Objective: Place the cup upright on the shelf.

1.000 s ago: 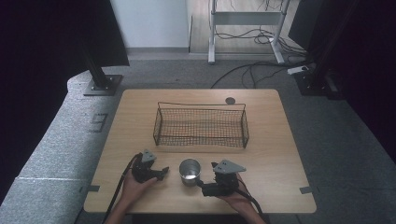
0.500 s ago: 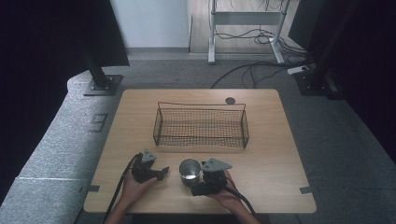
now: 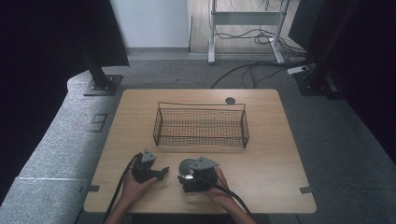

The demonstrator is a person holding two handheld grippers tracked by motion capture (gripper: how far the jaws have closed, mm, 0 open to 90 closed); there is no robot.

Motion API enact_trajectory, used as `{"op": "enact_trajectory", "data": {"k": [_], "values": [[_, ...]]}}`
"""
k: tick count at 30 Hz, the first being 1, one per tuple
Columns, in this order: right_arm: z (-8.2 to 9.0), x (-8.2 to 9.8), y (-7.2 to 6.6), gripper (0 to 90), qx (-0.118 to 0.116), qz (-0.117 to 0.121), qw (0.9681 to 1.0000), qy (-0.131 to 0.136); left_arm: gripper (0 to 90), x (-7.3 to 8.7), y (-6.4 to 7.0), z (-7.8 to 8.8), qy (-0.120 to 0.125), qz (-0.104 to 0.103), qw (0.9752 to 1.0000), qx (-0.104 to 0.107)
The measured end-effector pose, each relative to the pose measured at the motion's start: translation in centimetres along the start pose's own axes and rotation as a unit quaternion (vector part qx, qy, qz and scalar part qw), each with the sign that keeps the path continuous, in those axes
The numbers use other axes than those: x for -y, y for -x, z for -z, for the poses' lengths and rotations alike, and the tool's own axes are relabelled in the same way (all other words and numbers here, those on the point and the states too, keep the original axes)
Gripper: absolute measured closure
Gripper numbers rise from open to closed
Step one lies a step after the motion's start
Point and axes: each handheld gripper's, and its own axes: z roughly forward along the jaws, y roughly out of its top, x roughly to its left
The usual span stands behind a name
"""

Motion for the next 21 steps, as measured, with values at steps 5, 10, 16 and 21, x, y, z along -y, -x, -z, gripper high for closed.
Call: {"op": "enact_trajectory", "data": {"k": [5, 10, 16, 21], "values": [[0.1, 0.0, 0.1, 14.9, -0.001, 0.006, 1.0000, -0.003, 17.3, 0.0, 0.0, 0.0, 0.000, 0.000, 1.0000, 0.000], [0.3, 0.0, 0.5, 15.2, -0.006, 0.005, 1.0000, -0.003, 17.3, 0.0, 0.0, 0.0, 0.000, 0.000, 1.0000, 0.000], [0.6, -0.1, 0.6, 15.3, -0.010, 0.005, 0.9999, 0.000, 17.4, 0.0, 0.0, 0.0, 0.000, 0.000, 1.0000, 0.000], [1.4, -0.4, 0.8, 15.5, -0.012, 0.002, 0.9999, 0.010, 17.3, 0.0, 0.0, 0.0, 0.000, 0.000, 1.0000, 0.000]]}}
